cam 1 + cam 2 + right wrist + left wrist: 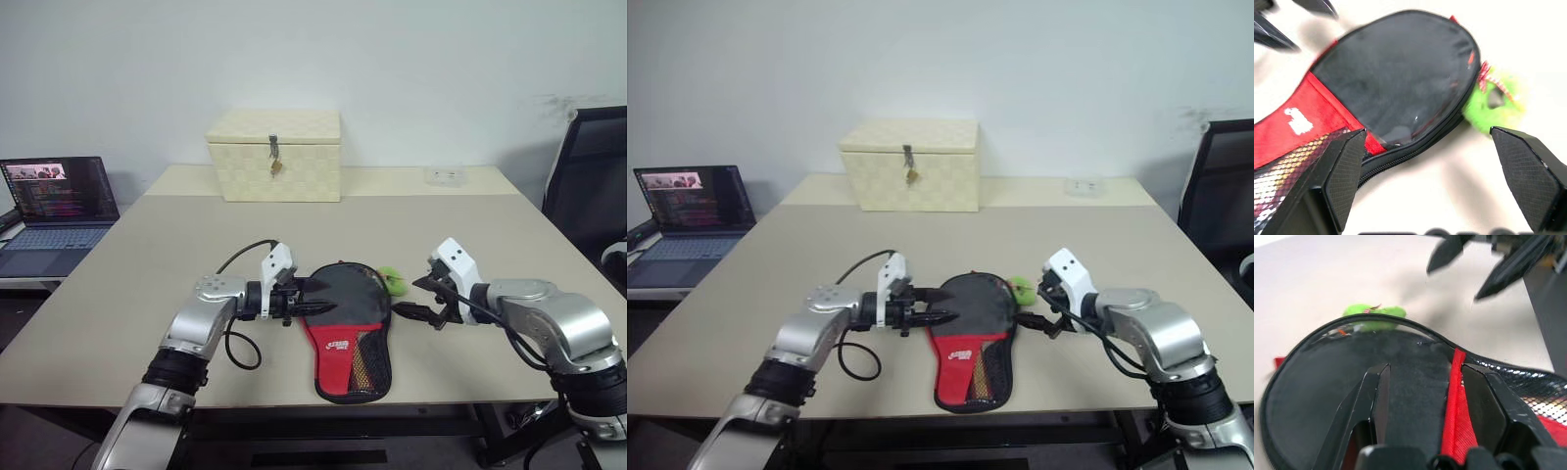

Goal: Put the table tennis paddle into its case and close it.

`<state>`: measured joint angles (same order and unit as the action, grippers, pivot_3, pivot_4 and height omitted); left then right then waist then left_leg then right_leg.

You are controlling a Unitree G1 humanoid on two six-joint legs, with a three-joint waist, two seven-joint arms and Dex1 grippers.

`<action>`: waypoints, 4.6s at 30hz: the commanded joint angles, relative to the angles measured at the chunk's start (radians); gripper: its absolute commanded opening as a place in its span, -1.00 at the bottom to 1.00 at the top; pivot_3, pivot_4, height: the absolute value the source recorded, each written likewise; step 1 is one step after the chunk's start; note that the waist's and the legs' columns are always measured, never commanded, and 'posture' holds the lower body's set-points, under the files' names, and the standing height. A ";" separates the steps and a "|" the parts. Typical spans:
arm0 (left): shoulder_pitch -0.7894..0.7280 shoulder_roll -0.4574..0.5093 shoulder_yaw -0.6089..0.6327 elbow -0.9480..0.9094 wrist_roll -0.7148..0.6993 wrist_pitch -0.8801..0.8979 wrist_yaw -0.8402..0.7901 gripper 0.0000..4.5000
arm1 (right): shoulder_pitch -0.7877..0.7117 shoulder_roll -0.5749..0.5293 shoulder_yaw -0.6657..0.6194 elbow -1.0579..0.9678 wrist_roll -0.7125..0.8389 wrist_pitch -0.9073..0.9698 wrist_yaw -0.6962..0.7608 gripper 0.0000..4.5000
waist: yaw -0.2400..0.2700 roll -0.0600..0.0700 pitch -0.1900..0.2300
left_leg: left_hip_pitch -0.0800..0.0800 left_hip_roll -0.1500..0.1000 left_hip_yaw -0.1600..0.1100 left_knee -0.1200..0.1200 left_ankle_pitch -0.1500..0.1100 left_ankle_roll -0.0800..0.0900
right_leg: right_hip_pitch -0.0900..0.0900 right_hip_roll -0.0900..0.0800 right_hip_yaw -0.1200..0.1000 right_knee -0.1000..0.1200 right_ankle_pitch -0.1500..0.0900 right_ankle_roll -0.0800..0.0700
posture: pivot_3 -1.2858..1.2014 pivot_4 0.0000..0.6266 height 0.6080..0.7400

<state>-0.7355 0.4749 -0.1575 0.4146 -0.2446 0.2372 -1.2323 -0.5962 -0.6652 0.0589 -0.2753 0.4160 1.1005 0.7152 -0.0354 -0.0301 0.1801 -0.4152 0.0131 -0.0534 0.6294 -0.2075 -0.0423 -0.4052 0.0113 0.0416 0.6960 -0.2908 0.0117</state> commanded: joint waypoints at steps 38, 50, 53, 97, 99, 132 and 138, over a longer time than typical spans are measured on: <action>-0.288 -0.241 -0.044 0.844 0.321 -0.528 0.058 1.00 | -0.156 0.110 0.275 0.666 -0.564 -0.992 -0.027 0.83 | 0.003 0.000 0.000 | 0.002 -0.001 0.002 0.002 -0.001 0.002 | 0.002 0.000 0.000 0.001 0.001 -0.001 | 0.03 -0.52 1.00; -0.263 -0.261 -0.033 0.854 0.320 -0.507 0.078 1.00 | -0.231 0.146 0.286 0.836 -0.675 -1.074 -0.029 -0.97 | 0.003 0.000 -0.001 | 0.002 -0.001 0.002 0.002 -0.001 0.002 | 0.002 0.000 0.000 0.001 0.003 -0.004 | 0.03 -0.52 1.00; -0.251 -0.271 -0.028 0.856 0.323 -0.504 0.087 1.00 | -0.282 0.137 0.272 0.910 -0.698 -1.100 -0.055 -0.97 | 0.003 0.001 -0.001 | 0.003 -0.001 0.002 0.002 -0.001 0.002 | 0.002 0.000 0.000 0.002 0.003 -0.004 | 0.03 -0.52 1.00; -0.241 -0.349 -0.022 0.878 0.355 -0.439 0.155 1.00 | 0.524 -0.339 -0.019 -0.423 -0.264 -0.403 0.404 -0.97 | 0.021 0.011 -0.011 | 0.019 -0.005 -0.005 0.000 -0.004 0.002 | 0.032 -0.005 -0.004 -0.018 -0.002 0.007 | 0.03 -0.52 1.00; -0.248 -0.354 -0.020 0.880 0.356 -0.438 0.156 1.00 | 0.594 -0.365 -0.014 -0.470 -0.257 -0.418 0.412 -0.97 | 0.026 0.011 -0.011 | 0.019 -0.005 -0.005 0.000 -0.004 0.002 | 0.032 -0.006 -0.004 -0.018 -0.003 0.009 | 0.03 -0.52 1.00; -0.227 -0.246 0.127 0.676 0.212 -0.463 0.008 1.00 | 0.148 -0.219 -0.100 -0.258 0.237 -0.182 0.156 -0.09 | 0.003 -0.002 -0.008 | 0.017 -0.002 -0.001 -0.002 -0.007 0.002 | 0.027 -0.010 -0.003 -0.020 -0.003 0.012 | 0.03 -0.52 1.00; 0.127 -0.052 0.282 -0.122 -0.011 -0.042 0.089 1.00 | 0.005 -0.056 -0.027 0.186 0.028 -0.542 0.168 -0.09 | -0.015 -0.003 -0.002 | 0.013 0.001 0.000 -0.003 -0.007 0.003 | 0.019 -0.012 0.002 -0.015 0.000 0.006 | 0.03 -0.52 1.00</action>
<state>-0.6484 0.3884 0.0659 0.4895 -0.1859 0.0813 -1.1894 -0.5617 -0.7284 0.0372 -0.1665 0.4804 0.6497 0.8570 -0.0508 -0.0333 0.1778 -0.4023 0.0137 -0.0552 0.6266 -0.2146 -0.0393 -0.3861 -0.0012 0.0434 0.6815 -0.2910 0.0177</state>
